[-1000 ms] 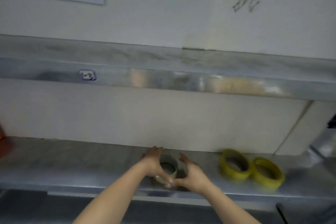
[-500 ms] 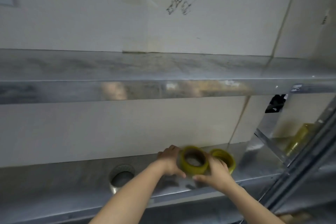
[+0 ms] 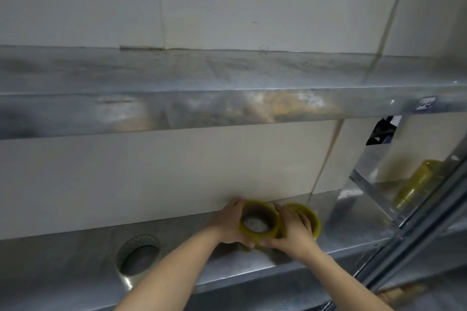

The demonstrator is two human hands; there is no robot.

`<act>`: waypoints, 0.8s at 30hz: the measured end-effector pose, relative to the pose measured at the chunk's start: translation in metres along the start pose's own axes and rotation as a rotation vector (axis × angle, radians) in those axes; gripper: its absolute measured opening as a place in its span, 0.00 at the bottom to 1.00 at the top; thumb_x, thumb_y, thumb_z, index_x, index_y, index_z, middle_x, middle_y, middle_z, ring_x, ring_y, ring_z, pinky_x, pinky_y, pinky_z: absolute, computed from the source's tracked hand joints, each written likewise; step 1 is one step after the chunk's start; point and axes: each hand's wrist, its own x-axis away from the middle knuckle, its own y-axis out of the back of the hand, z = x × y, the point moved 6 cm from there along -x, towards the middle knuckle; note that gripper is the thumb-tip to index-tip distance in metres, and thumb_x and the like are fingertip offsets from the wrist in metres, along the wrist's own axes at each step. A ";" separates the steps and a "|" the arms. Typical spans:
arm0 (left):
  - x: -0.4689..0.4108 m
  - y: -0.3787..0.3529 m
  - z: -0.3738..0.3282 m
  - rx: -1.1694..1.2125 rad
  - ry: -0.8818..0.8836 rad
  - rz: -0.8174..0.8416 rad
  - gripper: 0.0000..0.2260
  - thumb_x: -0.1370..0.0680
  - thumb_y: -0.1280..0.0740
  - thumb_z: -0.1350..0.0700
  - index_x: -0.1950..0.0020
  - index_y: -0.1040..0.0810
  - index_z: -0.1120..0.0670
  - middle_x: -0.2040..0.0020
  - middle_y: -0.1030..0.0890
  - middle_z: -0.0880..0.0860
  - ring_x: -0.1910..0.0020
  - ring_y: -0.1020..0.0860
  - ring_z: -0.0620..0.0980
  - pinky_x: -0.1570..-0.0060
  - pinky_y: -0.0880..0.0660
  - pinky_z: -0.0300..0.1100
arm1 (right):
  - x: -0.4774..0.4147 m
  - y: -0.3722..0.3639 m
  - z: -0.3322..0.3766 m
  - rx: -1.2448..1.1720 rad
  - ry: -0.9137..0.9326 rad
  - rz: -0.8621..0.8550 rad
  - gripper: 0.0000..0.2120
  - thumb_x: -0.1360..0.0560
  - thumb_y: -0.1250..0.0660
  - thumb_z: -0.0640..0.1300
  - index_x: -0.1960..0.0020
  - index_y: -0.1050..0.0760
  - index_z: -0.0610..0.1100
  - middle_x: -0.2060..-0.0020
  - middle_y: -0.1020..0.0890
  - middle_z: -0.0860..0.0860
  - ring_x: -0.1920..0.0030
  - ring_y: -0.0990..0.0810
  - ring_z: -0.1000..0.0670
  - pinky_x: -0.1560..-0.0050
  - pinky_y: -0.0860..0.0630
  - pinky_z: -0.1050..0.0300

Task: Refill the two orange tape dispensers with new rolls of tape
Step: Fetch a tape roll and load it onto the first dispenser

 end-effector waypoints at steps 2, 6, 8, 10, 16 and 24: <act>-0.005 -0.005 0.002 0.018 -0.015 -0.005 0.47 0.44 0.20 0.45 0.28 0.34 0.46 0.29 0.33 0.50 0.29 0.33 0.51 0.31 0.31 0.50 | -0.002 0.001 0.001 0.020 0.020 0.020 0.54 0.48 0.36 0.74 0.26 0.44 0.54 0.28 0.34 0.54 0.25 0.43 0.49 0.27 0.48 0.44; -0.014 -0.009 0.009 0.052 -0.019 -0.078 0.42 0.41 0.18 0.50 0.30 0.32 0.49 0.30 0.30 0.50 0.31 0.31 0.50 0.35 0.32 0.39 | -0.007 0.005 0.007 0.015 0.009 0.071 0.51 0.48 0.32 0.70 0.29 0.40 0.56 0.29 0.33 0.56 0.24 0.44 0.50 0.28 0.51 0.42; -0.014 -0.007 0.011 0.057 -0.020 -0.098 0.40 0.41 0.17 0.52 0.31 0.30 0.50 0.32 0.28 0.50 0.32 0.30 0.49 0.42 0.34 0.34 | -0.008 0.007 0.008 -0.028 0.004 0.065 0.50 0.50 0.30 0.69 0.30 0.38 0.56 0.32 0.30 0.56 0.27 0.38 0.50 0.30 0.46 0.44; -0.009 -0.003 0.011 0.079 -0.017 -0.101 0.41 0.42 0.17 0.52 0.32 0.29 0.51 0.32 0.27 0.50 0.33 0.29 0.50 0.39 0.32 0.36 | -0.006 0.008 0.011 -0.066 -0.012 0.049 0.52 0.50 0.28 0.68 0.29 0.39 0.55 0.32 0.30 0.57 0.28 0.36 0.51 0.31 0.44 0.45; 0.021 0.039 0.017 0.116 0.004 -0.073 0.48 0.40 0.18 0.49 0.26 0.39 0.49 0.27 0.36 0.51 0.26 0.37 0.55 0.29 0.32 0.50 | -0.005 0.022 0.054 -0.259 0.025 0.088 0.57 0.47 0.19 0.58 0.26 0.46 0.55 0.31 0.30 0.54 0.32 0.31 0.51 0.32 0.33 0.53; 0.089 0.091 0.057 -0.030 0.117 -0.081 0.58 0.44 0.20 0.41 0.25 0.53 0.39 0.25 0.44 0.46 0.25 0.44 0.54 0.28 0.35 0.56 | 0.006 0.017 0.170 -0.279 0.275 0.193 0.55 0.44 0.18 0.48 0.26 0.47 0.53 0.28 0.36 0.53 0.29 0.36 0.51 0.31 0.35 0.58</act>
